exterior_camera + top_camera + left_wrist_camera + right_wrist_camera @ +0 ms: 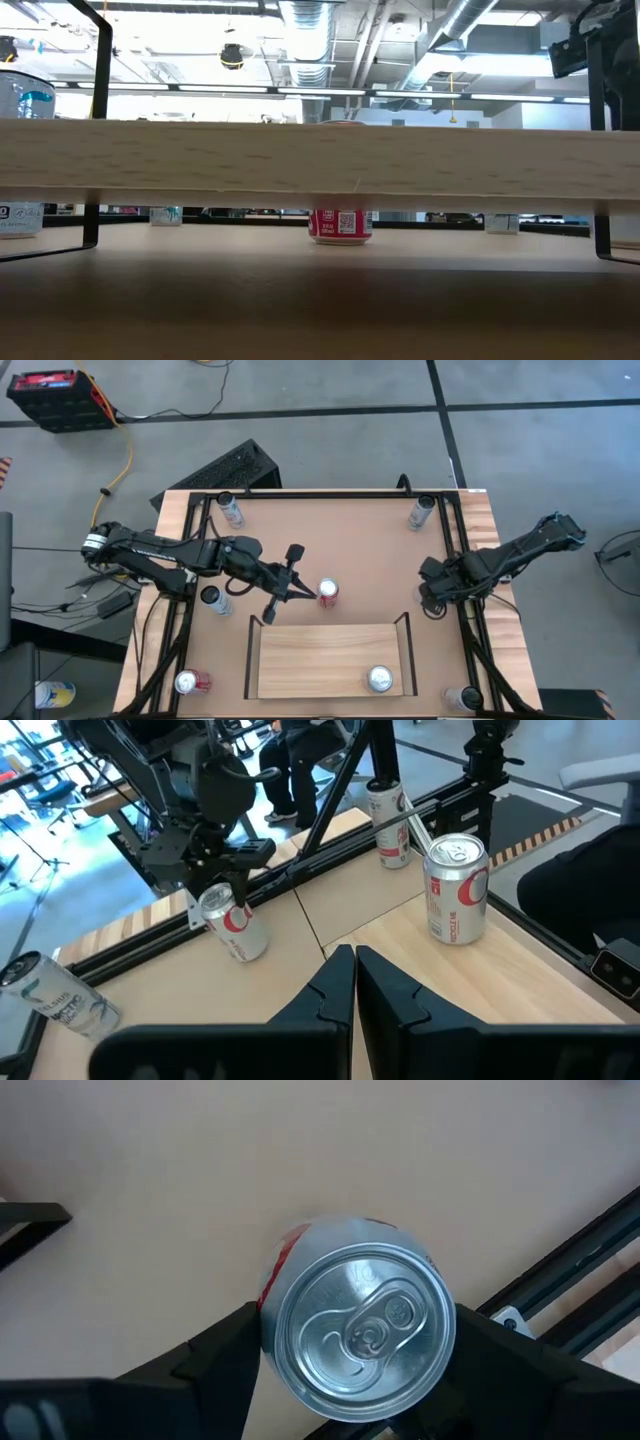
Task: Place canned beverage on shelf
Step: Put the silver soda can aligned with the other silver soda can on the shelf
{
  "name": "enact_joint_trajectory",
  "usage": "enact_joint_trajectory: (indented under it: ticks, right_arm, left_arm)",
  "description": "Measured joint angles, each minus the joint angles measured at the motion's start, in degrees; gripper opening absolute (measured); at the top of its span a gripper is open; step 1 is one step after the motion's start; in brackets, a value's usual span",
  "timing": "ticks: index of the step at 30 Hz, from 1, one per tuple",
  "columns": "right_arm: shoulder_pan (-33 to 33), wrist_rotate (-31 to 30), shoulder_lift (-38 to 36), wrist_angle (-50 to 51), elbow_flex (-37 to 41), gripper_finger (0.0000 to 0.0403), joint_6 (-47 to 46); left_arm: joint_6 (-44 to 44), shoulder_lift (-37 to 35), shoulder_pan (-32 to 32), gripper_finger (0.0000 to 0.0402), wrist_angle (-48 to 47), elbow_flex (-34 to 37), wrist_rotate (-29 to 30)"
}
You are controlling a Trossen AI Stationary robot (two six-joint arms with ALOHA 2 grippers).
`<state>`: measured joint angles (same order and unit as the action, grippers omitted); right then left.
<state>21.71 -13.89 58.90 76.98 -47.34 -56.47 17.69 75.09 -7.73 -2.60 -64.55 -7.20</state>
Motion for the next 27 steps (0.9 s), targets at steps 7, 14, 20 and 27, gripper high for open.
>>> enact_joint_trajectory:
  ticks: [7, 14, 20, 27]
  right_arm:
    - [-1.54, -2.82, 0.08, 0.23, -5.10, 0.0305, 3.86]
    - [-7.66, -7.13, 1.29, -2.40, -12.59, 0.0305, 13.97]
    - [-12.04, -7.26, 6.85, -7.59, -22.11, 0.0305, 26.44]
    - [-10.24, -3.01, 19.07, -7.79, -34.07, 0.0305, 34.67]
  left_arm:
    - [0.17, 0.00, 0.00, 0.0000, -0.17, 0.00, 0.00]
    - [0.02, 0.00, 0.00, 0.0000, -0.43, 0.00, 0.00]
    - [-1.06, 0.00, 0.00, 0.0000, -0.73, 0.00, 0.00]
    - [-1.27, 0.00, 0.00, 0.0000, -1.97, 0.01, 0.00]
